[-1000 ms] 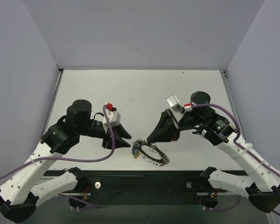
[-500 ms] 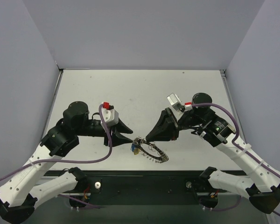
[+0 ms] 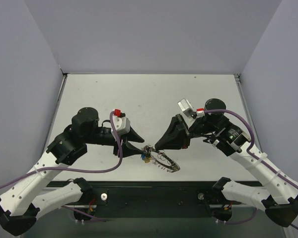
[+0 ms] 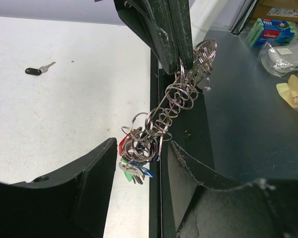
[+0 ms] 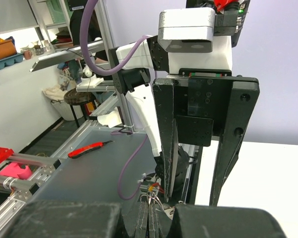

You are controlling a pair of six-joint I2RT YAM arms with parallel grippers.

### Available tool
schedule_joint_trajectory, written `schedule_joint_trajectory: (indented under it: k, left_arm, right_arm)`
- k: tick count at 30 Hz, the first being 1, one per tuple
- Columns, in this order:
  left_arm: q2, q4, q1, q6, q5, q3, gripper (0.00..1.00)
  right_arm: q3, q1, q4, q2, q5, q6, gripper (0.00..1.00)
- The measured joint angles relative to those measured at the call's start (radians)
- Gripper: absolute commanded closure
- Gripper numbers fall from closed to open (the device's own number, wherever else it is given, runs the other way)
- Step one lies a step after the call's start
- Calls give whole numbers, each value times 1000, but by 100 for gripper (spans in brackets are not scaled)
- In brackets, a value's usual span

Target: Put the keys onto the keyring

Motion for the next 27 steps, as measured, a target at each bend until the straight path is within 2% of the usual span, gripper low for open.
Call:
schedule_joint_trajectory:
  k: [10, 17, 24, 27]
  left_arm:
    - [21, -20, -31, 16, -33, 0, 43]
    - [26, -24, -36, 29, -84, 0, 60]
    - [26, -63, -36, 51, -119, 0, 61]
    - [26, -76, -36, 55, -134, 0, 71]
  right_arm:
    - [-4, 0, 7, 0, 8, 3, 100]
    - [-9, 0, 8, 0, 9, 3, 100]
    - [-10, 0, 11, 0, 9, 3, 100]
    - [-10, 0, 14, 0, 9, 3, 100]
